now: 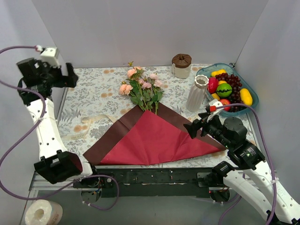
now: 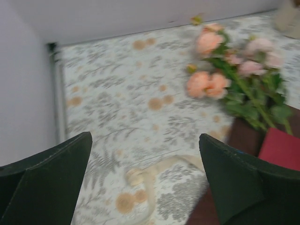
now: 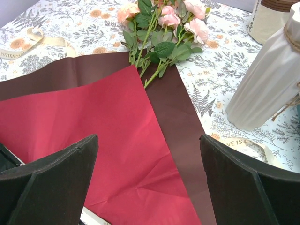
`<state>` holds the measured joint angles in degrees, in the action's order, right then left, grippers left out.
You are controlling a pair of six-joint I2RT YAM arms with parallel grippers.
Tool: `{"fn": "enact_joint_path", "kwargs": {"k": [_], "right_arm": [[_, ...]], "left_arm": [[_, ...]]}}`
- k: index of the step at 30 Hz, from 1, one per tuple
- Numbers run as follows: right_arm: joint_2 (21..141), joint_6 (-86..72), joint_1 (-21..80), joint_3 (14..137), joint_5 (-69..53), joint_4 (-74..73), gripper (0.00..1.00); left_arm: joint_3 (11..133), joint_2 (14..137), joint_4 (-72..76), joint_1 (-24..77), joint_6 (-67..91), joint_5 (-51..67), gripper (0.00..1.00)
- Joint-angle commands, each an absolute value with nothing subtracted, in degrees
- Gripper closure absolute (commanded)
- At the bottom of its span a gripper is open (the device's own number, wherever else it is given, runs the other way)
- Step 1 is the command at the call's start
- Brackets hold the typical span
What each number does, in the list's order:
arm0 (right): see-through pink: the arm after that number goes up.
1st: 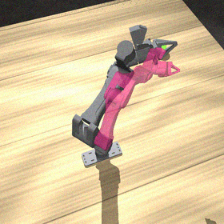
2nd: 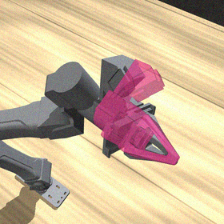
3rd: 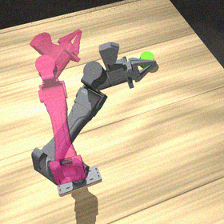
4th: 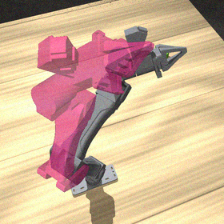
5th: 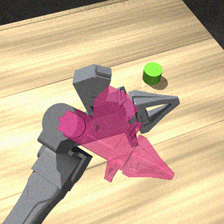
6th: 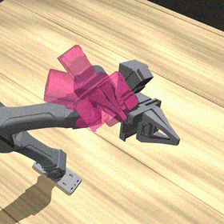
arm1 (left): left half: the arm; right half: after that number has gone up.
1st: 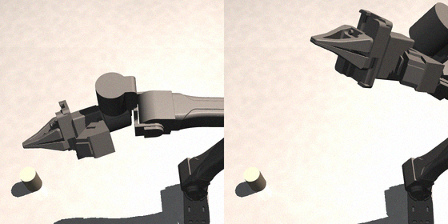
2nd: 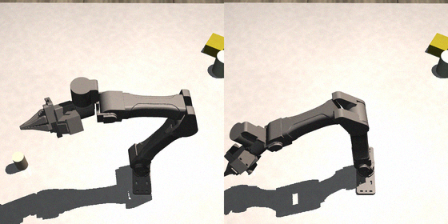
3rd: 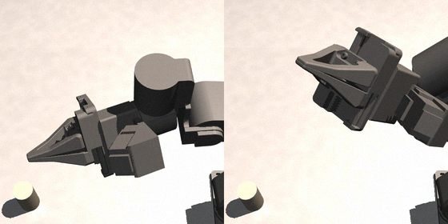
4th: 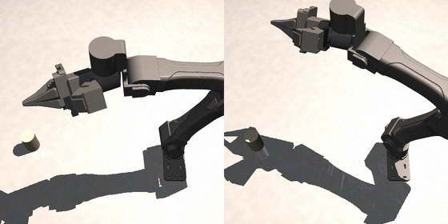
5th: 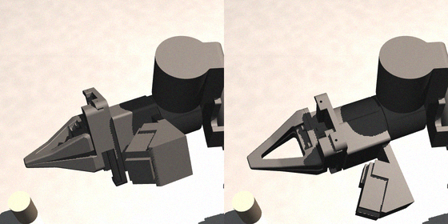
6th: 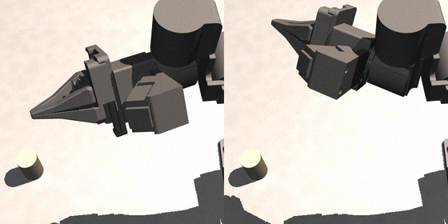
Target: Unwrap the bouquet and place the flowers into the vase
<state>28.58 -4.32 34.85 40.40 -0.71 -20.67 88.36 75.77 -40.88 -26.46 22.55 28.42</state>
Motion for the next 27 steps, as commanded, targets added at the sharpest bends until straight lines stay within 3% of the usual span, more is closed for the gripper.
{"fn": "enact_joint_path", "kwargs": {"k": [1, 4, 7, 18, 27], "right_arm": [[27.95, -4.83, 34.80, 39.90, -1.67, -17.75, 0.04], [27.69, -4.83, 34.72, 39.99, -1.50, -17.93, 0.04], [27.16, -5.18, 34.80, 40.17, -1.41, -18.10, 0.03], [26.54, -6.15, 34.72, 40.78, -1.32, -19.25, 0.03], [27.68, -6.77, 34.80, 40.25, -2.28, -18.11, 0.04]], "left_arm": [[95.97, 80.41, -59.29, -2.83, 21.63, 42.02, 0.02], [88.18, 82.44, -56.36, 9.53, 22.67, 40.35, 0.02], [81.49, 86.56, -52.58, 13.96, 22.59, 39.11, 0.02], [77.34, 99.75, -43.77, 17.40, 21.09, 41.22, 0.02], [74.71, 105.37, -37.01, 21.44, 21.09, 36.74, 0.11]]}}
